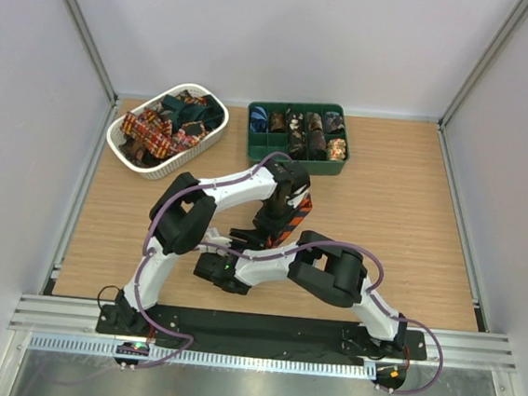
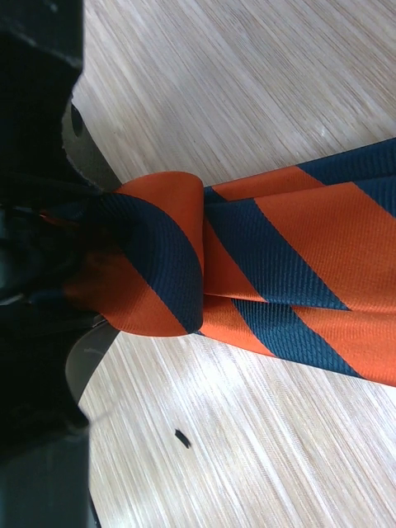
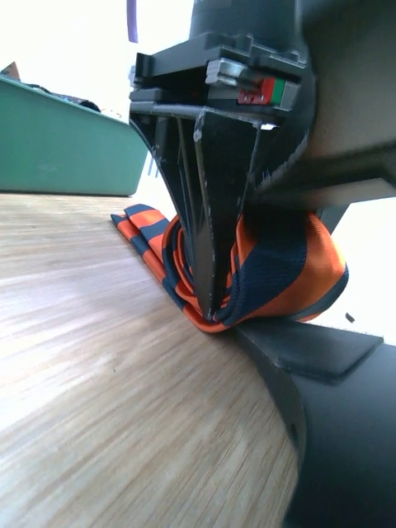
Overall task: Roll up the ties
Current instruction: Roll the tie
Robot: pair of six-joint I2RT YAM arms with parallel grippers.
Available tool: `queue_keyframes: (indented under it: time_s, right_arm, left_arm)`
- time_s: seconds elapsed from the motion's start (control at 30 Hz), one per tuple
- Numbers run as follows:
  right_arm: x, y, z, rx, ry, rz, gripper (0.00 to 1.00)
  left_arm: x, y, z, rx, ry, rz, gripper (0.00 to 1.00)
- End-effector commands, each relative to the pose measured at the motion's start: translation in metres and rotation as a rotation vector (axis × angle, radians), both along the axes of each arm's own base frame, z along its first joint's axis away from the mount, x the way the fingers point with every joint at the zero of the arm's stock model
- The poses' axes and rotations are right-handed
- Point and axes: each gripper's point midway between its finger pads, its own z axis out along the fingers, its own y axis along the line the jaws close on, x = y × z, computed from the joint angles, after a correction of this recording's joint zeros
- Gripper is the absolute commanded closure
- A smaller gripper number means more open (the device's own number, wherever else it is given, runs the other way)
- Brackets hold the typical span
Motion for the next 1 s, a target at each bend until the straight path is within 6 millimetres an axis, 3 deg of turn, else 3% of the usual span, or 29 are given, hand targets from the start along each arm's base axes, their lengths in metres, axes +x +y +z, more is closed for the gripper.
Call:
queue_keyframes:
  time_s: [0.0, 0.03, 0.07, 0.13, 0.17, 0.27, 0.6, 0.97]
  right_arm:
    - [0.004, -0.018, -0.03, -0.029, 0.078, -0.05, 0.48]
    - [0.005, -0.019, -0.03, -0.03, 0.078, -0.053, 0.53]
    - [0.005, -0.018, -0.028, -0.027, 0.069, -0.057, 0.66]
    - [0.005, -0.018, -0.029, -0.029, 0.069, -0.06, 0.76]
    - [0.005, -0.017, -0.028, -0.022, 0.066, -0.063, 0.86]
    - [0.004, -0.016, -0.027, 0.003, 0.08, -0.066, 0.97]
    - [-0.004, -0.006, -0.014, 0.081, 0.126, -0.055, 0.99]
    - [-0.009, -0.004, -0.017, 0.114, 0.159, -0.05, 0.99]
  left_arm:
    - [-0.057, 0.022, 0.015, 0.076, 0.226, -0.026, 0.89]
    - [-0.058, 0.022, 0.014, 0.079, 0.231, -0.027, 0.89]
    - [-0.059, 0.024, 0.012, 0.088, 0.237, -0.03, 0.89]
    - [-0.058, 0.025, 0.012, 0.094, 0.233, -0.03, 0.87]
    - [-0.057, 0.025, 0.012, 0.095, 0.223, -0.032, 0.84]
    - [-0.05, 0.027, 0.011, 0.107, 0.182, -0.035, 0.74]
    - [-0.02, 0.01, 0.018, 0.047, 0.042, -0.044, 0.43]
    - [0.004, -0.003, 0.027, 0.002, -0.067, -0.075, 0.34]
